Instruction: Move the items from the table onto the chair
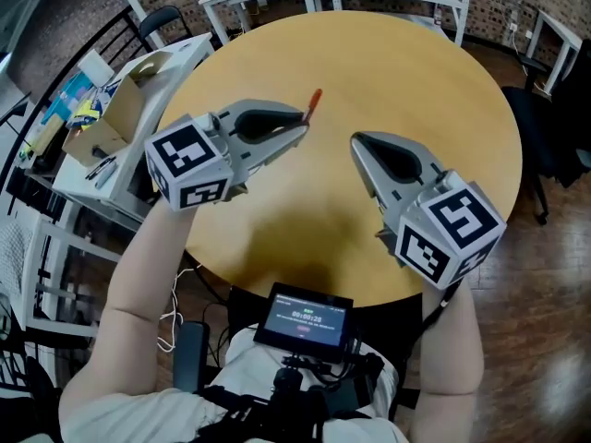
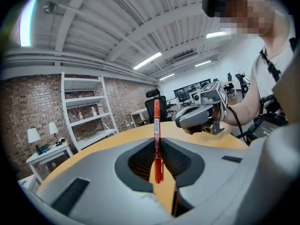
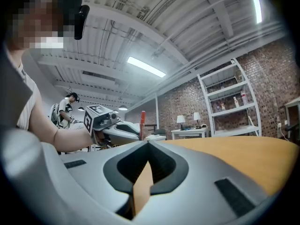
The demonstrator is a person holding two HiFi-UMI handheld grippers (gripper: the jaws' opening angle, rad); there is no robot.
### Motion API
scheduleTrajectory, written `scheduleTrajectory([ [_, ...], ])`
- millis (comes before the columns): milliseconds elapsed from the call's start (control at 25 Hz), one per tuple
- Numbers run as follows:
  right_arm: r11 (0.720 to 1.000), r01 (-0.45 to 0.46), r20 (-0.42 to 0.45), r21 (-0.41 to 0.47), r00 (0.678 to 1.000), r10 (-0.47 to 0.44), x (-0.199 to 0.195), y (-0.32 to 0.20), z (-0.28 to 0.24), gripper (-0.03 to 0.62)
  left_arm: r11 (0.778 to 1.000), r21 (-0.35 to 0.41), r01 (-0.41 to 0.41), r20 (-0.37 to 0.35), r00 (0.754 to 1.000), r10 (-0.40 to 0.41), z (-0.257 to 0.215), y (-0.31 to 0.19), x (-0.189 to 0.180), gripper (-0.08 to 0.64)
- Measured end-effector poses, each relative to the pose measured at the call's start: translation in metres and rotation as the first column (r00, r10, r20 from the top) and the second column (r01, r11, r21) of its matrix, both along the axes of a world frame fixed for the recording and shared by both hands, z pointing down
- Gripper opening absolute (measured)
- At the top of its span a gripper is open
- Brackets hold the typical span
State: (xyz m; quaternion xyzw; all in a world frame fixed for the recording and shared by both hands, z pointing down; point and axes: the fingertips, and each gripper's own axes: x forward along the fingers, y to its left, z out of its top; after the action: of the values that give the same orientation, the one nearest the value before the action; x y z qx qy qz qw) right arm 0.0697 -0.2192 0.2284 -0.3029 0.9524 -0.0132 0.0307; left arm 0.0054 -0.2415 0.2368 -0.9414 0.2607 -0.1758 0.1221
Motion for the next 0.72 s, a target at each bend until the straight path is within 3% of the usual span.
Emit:
scheduleTrajectory([
  [160, 0.998, 0.058, -0.011, -0.002, 0.998, -0.058, -0.031, 0.002, -0.001, 0.003, 0.994, -0.003, 0.108, -0.024, 0.994, -0.108, 0.0, 0.002, -0.048, 0.06],
  [360, 0.992, 0.123, -0.023, -0.002, 0.992, -0.123, -0.079, 0.002, -0.002, 0.003, 0.967, 0.009, 0.255, -0.066, 0.965, -0.254, -0.01, 0.003, -0.125, 0.06],
  [560, 0.978, 0.207, -0.025, -0.036, 0.978, -0.208, -0.112, 0.011, 0.007, 0.003, 0.917, 0.034, 0.397, -0.075, 0.916, -0.393, -0.014, 0.013, -0.187, 0.06],
  [720, 0.964, 0.266, -0.036, -0.019, 0.963, -0.266, -0.153, 0.017, 0.003, 0.003, 0.855, 0.058, 0.516, -0.078, 0.856, -0.511, -0.011, 0.032, -0.26, 0.06],
])
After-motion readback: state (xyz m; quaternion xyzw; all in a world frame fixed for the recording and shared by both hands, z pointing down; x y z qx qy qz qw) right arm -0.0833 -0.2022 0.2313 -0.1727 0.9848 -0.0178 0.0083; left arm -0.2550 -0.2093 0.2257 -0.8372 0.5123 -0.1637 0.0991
